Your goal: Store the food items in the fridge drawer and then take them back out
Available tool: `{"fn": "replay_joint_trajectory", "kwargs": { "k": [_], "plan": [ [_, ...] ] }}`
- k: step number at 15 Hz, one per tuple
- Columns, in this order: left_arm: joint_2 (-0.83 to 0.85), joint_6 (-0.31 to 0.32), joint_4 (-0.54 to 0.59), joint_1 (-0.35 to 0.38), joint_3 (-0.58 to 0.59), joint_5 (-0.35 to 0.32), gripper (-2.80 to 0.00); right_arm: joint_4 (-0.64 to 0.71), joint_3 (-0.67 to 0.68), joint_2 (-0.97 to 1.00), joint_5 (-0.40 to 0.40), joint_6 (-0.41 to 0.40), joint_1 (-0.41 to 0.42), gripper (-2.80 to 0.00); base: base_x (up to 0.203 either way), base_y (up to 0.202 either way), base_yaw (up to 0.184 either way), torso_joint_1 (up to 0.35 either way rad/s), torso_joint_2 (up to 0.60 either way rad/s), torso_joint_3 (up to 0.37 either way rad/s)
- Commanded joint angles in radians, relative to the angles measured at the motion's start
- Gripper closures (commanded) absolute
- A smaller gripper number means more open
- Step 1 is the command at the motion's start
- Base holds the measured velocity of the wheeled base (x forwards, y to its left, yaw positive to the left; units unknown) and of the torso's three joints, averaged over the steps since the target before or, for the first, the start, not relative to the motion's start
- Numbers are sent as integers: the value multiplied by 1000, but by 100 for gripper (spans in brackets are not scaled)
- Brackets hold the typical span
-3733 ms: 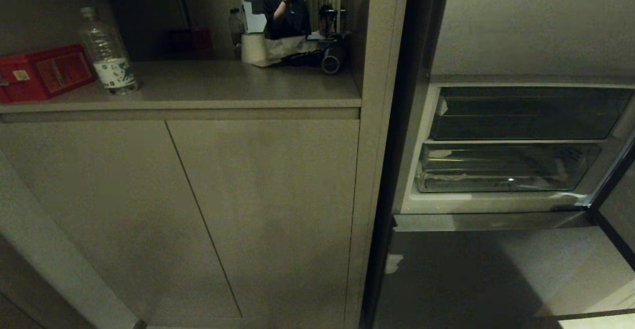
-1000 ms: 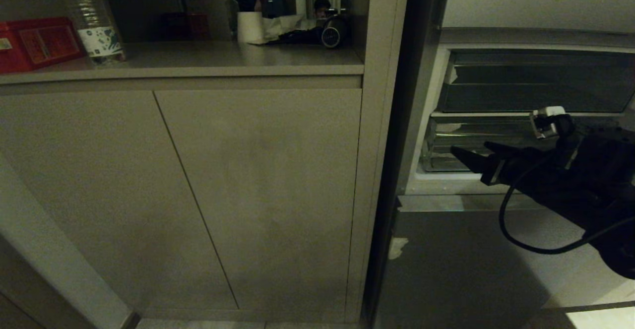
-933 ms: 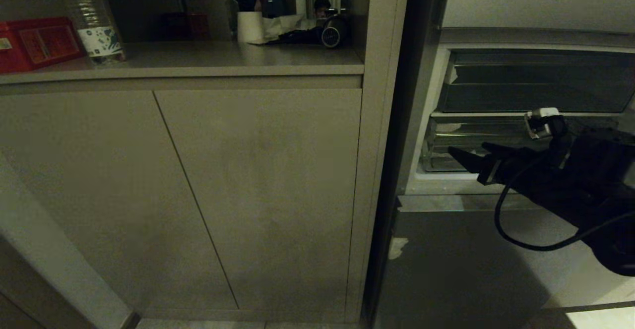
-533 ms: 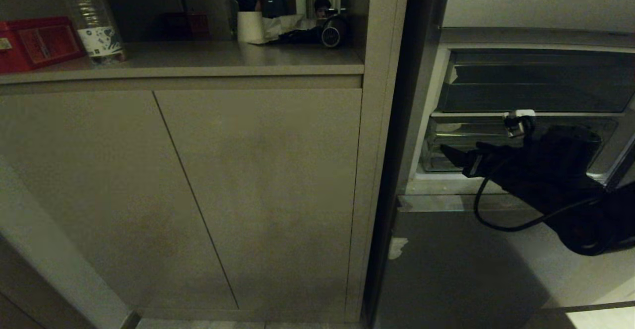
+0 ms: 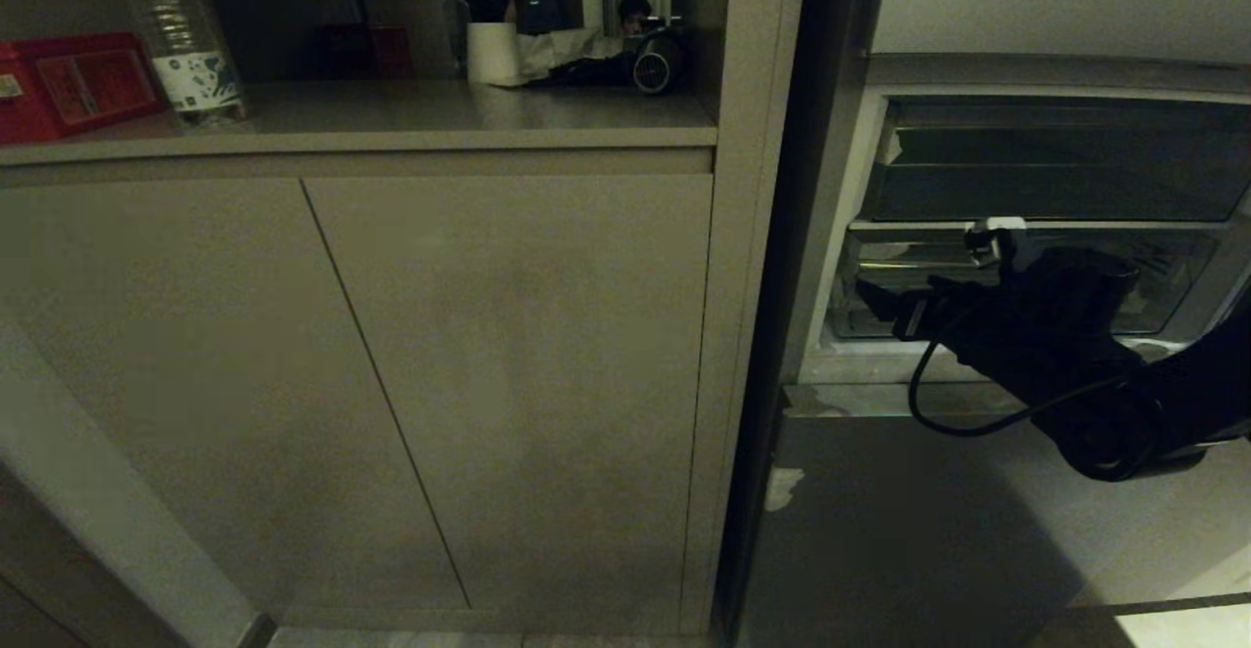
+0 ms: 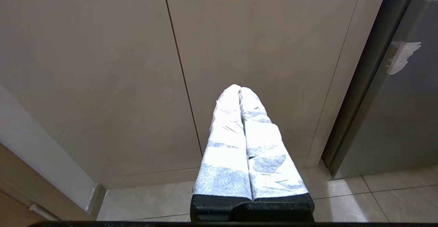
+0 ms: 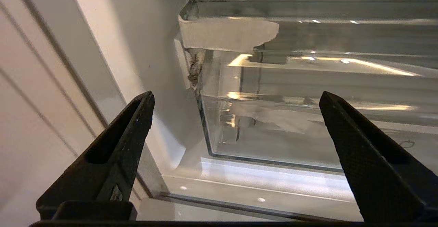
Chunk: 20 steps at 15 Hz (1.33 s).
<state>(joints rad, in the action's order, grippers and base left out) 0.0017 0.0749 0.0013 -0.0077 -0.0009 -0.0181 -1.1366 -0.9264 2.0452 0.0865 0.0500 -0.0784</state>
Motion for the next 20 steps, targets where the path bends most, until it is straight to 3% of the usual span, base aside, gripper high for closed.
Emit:
{"fn": "replay_joint_trajectory", "kwargs": {
  "k": [1,7,20],
  "plan": [
    [1,0,0,0,1,0,0,-6,-5,14,-20,-1,-15,-280,0,0,0,0,0,0],
    [1,0,0,0,1,0,0,-6,-26,19,-110,-1,-66,-280,0,0,0,0,0,0],
    [1,0,0,0,0,0,0,-5,-92,73,-208,-1,-44,-280,0,0,0,0,0,0]
  ]
}}
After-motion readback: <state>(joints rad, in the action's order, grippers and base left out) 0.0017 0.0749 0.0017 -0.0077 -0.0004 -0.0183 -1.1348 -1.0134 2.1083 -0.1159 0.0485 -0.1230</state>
